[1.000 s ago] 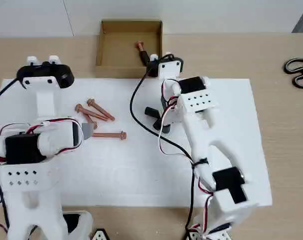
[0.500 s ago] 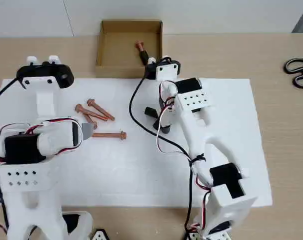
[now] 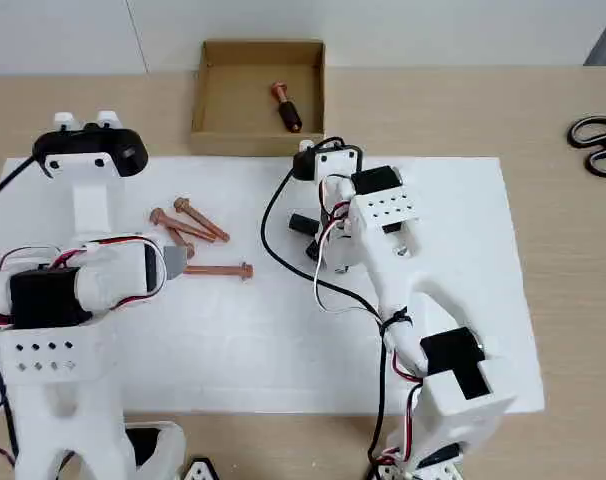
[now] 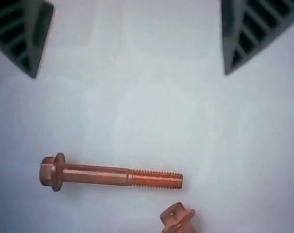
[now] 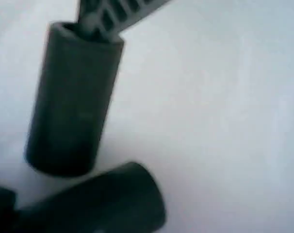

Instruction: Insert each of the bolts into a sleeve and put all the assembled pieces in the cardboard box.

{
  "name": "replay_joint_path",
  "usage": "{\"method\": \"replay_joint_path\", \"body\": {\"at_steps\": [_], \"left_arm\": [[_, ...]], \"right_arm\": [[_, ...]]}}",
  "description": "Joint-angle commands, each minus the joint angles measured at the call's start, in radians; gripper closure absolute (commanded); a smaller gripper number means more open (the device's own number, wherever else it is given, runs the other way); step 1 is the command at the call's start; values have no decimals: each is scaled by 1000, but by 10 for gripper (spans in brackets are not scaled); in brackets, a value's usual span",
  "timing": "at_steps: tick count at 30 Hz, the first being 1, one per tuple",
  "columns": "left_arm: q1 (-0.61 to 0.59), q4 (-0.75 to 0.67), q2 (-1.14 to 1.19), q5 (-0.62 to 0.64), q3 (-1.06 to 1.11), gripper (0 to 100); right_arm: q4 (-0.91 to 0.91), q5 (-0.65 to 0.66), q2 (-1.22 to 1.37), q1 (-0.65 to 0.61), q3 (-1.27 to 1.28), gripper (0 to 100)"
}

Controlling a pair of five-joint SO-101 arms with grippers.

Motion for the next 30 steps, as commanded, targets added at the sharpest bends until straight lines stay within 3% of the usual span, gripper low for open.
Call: {"method": "replay_joint_path", "body": {"at_steps": [1, 13, 30], "left_arm": [[-8, 8, -23, -5, -4, 767], [-8, 8, -23, -5, -4, 767], [-8, 3, -23, -5, -4, 767]], "right_arm": [[41, -2, -13, -2, -11, 653], [272, -8, -12, -2, -209, 653], [194, -11, 71, -111, -212, 653]]}}
